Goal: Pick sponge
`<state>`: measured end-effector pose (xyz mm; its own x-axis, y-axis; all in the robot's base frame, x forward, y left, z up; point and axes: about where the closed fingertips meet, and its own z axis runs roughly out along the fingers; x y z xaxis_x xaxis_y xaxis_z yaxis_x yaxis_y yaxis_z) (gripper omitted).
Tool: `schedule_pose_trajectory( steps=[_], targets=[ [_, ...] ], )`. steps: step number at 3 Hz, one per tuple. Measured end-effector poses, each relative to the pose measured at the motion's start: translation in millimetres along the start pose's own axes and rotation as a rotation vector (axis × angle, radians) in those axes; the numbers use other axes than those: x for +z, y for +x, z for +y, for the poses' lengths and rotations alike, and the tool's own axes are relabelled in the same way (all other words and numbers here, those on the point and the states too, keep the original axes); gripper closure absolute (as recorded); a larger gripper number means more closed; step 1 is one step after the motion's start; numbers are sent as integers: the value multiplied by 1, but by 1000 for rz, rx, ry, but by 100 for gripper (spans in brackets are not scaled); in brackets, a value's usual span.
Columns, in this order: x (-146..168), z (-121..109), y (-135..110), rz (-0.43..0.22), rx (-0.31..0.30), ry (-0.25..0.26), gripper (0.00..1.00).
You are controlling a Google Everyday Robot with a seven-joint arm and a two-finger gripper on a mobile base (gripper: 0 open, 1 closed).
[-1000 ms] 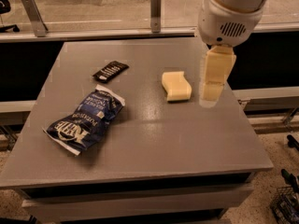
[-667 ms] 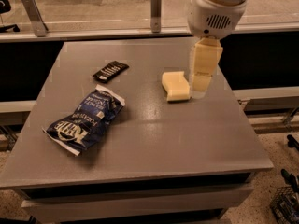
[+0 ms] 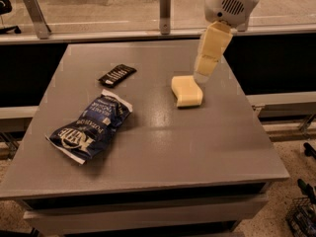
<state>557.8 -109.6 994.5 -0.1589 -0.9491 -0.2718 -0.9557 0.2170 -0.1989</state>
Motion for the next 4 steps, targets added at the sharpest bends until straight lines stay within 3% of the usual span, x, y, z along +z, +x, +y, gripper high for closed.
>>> schedule_pose_trajectory(
  steps=[1, 2, 3, 4],
  targets=[
    [2, -4, -4, -12, 0, 15, 0],
    [18, 0, 3, 126, 60, 1, 0],
    [54, -17, -13, 330, 153, 68, 0],
    [81, -42, -21, 497, 255, 197, 0]
  ],
)
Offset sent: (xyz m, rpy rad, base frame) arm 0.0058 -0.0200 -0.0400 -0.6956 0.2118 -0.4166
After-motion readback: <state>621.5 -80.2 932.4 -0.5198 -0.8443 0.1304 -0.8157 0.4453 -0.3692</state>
